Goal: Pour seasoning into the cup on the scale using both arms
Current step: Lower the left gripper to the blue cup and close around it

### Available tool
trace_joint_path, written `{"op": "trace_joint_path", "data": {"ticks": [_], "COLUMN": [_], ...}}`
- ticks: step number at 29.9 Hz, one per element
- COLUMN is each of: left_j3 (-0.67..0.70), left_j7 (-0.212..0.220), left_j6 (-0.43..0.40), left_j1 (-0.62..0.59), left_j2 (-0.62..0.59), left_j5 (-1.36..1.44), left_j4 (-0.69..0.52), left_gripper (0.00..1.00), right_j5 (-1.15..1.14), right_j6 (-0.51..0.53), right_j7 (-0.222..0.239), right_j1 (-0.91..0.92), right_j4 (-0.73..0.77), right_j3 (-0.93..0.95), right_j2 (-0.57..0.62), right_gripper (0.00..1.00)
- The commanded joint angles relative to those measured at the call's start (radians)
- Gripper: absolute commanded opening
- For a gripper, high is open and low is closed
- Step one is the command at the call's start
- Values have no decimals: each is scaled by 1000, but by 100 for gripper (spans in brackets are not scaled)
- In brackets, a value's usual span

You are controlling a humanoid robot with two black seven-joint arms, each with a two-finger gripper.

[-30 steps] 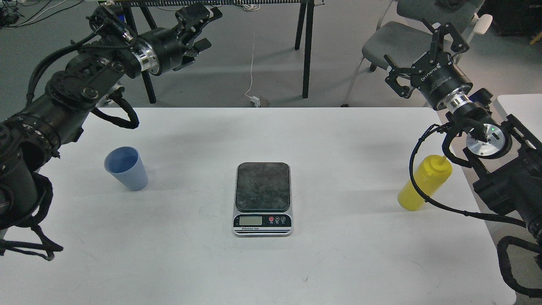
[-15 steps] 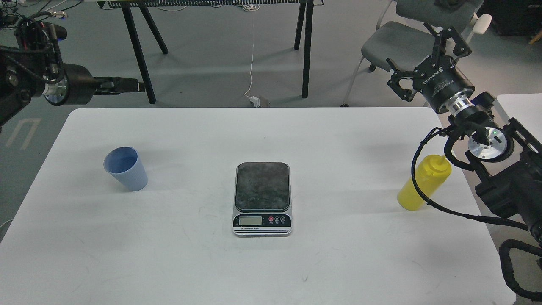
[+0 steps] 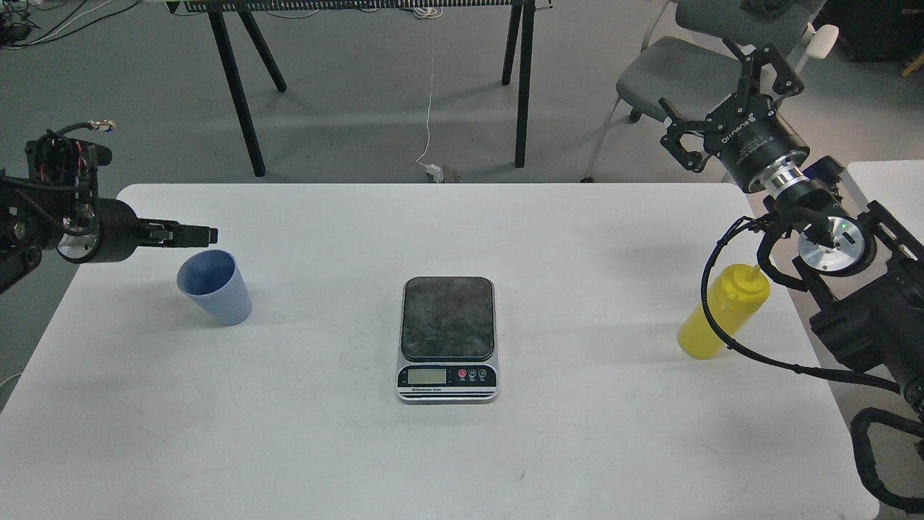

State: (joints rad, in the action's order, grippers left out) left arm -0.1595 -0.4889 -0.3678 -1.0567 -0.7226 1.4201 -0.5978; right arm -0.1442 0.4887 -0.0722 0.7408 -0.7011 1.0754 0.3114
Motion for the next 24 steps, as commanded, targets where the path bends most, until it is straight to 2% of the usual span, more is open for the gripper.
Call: {"op": "trace_joint_path", "data": {"ticks": [1, 6, 9, 18, 22, 24], "left_j3": [5, 6, 5, 8, 5, -2], "left_j7": [0, 0, 0, 0, 0, 0], "left_j6": [18, 35, 44, 73, 85, 96], "left_j1": [30, 60, 60, 95, 99, 101], "left_j2": [3, 5, 9, 35, 38, 43], "left_j5": [-1, -3, -7, -9, -7, -6], "left_j4": [20, 21, 21, 23, 23, 24], "left_gripper": [88, 85, 80, 78, 69, 58], "right_j5": [0, 0, 0, 0, 0, 0], "right_j6": [0, 0, 0, 0, 0, 0], "right_j7": [0, 0, 0, 0, 0, 0], "right_j1": [-1, -5, -5, -5, -5, -5], "right_j4": [0, -6, -6, -8, -8, -8], "right_j3": [0, 0, 0, 0, 0, -2], "right_j2": [2, 2, 0, 0, 0, 0], "right_gripper": [100, 100, 100, 100, 100, 100]}}
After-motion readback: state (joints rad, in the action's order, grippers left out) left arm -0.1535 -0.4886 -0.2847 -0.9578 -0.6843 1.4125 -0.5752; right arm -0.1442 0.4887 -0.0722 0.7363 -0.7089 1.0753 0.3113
